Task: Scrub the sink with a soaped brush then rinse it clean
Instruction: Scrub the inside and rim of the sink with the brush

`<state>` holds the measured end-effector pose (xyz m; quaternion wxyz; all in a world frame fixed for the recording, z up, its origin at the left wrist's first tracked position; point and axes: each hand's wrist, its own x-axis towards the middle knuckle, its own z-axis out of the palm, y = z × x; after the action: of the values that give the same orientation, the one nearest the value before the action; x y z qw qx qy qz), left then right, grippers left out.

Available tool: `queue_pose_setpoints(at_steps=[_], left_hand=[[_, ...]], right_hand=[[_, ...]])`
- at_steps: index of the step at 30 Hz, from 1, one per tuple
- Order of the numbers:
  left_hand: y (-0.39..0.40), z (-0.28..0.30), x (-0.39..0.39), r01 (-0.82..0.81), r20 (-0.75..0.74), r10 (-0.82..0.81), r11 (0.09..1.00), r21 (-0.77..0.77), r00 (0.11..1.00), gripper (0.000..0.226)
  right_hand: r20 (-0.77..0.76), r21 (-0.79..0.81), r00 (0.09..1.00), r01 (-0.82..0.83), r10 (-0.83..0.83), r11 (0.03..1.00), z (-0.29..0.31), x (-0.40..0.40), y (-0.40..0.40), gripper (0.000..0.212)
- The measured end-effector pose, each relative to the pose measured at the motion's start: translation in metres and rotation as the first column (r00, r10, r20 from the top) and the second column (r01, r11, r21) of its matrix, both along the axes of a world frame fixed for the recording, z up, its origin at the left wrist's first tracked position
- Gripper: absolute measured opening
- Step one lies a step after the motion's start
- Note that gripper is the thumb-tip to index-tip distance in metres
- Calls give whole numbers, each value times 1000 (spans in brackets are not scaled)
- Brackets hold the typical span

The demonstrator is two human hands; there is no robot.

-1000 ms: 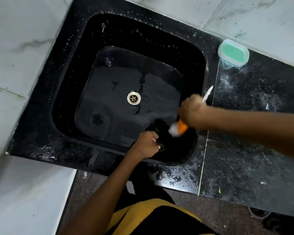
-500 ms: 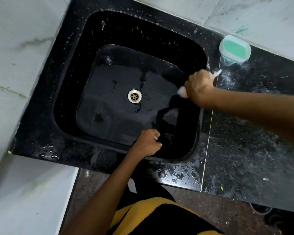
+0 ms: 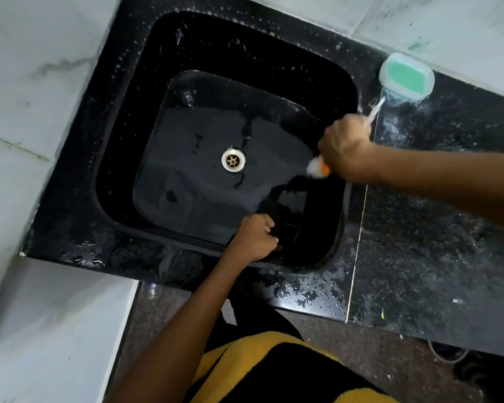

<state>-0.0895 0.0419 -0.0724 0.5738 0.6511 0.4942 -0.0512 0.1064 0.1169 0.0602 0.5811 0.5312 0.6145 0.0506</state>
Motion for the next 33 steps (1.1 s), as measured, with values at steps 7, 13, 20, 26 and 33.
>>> queue_pose_setpoints(at_steps=[7,13,20,26,33], left_hand=[[0,7,0,-43,-45,46,998,52,998,22],[13,28,-20,-77,-70,92,979,190,993,30],[34,38,-91,123,-346,5,930,346,938,14],[29,39,-93,130,-334,-1,922,365,943,14],[29,41,-94,66,-292,59,914,400,955,15]], right_hand=[[-353,-234,921,-258,166,937,-19,-57,-81,16],[-523,-171,818,-375,239,911,9,-104,-127,31],[-715,133,610,-359,341,924,3,-130,-94,21],[-705,-60,696,-253,139,965,20,-66,-104,24],[-737,-78,669,-233,101,969,22,-75,-98,25]])
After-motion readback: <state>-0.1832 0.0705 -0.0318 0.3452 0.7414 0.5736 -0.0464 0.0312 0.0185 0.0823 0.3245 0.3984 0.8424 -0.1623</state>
